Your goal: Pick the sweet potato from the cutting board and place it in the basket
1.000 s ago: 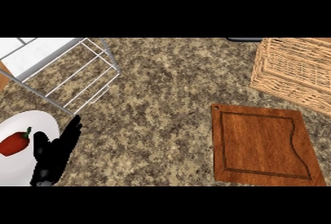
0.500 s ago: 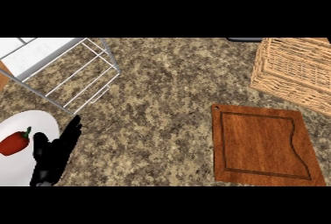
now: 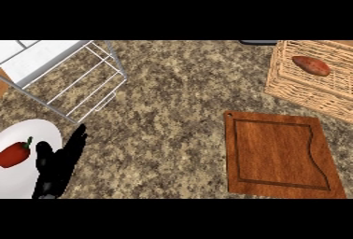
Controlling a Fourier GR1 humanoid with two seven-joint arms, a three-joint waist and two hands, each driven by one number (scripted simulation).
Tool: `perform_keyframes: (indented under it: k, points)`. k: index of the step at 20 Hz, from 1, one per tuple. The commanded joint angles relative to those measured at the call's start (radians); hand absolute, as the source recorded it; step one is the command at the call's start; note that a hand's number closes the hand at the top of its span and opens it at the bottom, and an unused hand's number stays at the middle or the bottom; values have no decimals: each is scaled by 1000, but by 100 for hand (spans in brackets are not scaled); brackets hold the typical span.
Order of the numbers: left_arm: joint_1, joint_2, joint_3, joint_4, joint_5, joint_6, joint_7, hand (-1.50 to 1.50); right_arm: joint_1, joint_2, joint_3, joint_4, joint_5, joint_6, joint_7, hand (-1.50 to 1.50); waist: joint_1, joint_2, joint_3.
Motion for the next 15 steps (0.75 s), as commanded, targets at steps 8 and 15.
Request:
perform_keyframes:
  k: [8, 15]
  points:
    - [48, -19, 11, 74, -11, -16, 7, 0, 31, -50, -99, -115, -121, -24, 26, -150, -11, 5, -12]
    - [16, -38, 10, 97, -38, 14, 53, 0, 180, -121, -180, -263, -193, 44, 97, -150, -31, 2, -13]
